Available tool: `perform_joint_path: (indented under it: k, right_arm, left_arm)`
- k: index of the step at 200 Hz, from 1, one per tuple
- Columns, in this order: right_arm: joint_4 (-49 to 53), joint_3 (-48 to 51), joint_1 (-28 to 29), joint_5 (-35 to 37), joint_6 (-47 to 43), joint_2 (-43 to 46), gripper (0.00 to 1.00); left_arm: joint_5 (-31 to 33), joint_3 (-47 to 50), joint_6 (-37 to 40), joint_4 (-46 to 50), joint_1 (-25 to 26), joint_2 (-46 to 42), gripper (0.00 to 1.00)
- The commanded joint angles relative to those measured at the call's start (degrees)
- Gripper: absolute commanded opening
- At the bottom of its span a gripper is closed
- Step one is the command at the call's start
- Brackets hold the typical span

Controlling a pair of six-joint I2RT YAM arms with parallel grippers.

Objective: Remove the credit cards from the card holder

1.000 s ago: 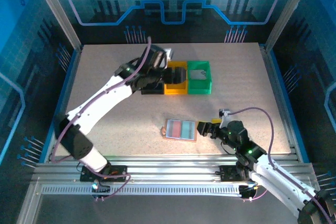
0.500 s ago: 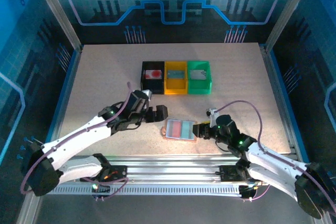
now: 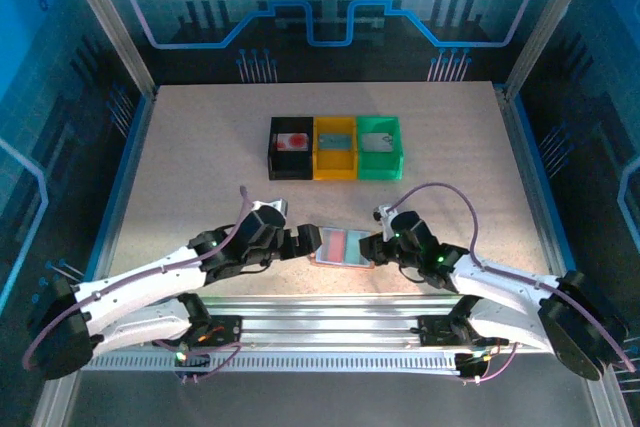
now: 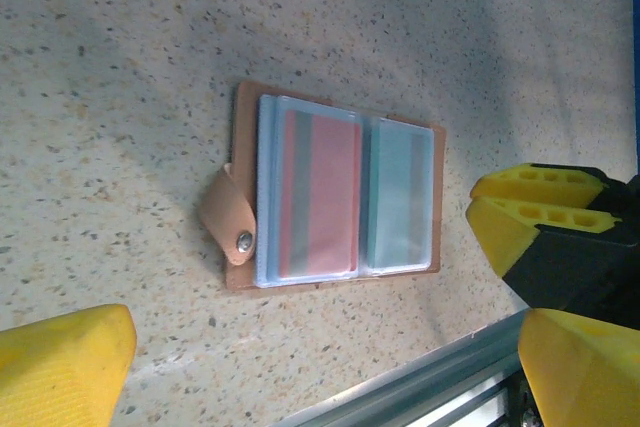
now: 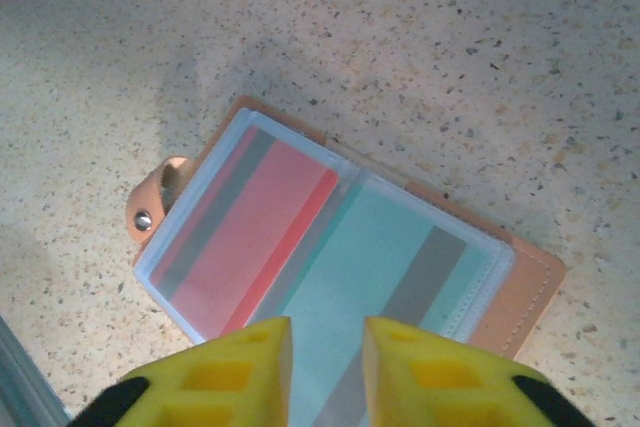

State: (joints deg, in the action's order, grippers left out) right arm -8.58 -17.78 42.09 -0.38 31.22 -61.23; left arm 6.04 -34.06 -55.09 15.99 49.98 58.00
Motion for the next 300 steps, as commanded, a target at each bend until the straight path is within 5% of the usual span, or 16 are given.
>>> perform_joint_path:
  k: [1, 125, 300]
  right_arm:
    - [0.46, -1.73, 0.48, 1.70, -0.44, -1.13, 0.20]
    - [0.88, -5.03, -1.28, -1.57, 0.92, -9.96, 0.00]
    - [3.33, -8.74, -1.74, -3.84, 2.00, -16.99, 0.00]
  left_arm:
    - [0.82, 0.38, -2.61, -4.40, 0.54, 1.95, 0.99]
    - [3.90, -2.10, -6.65, -9.58, 5.48, 13.56, 0.99]
    - [2.35, -2.41, -9.31, -14.32, 6.36, 19.87, 0.99]
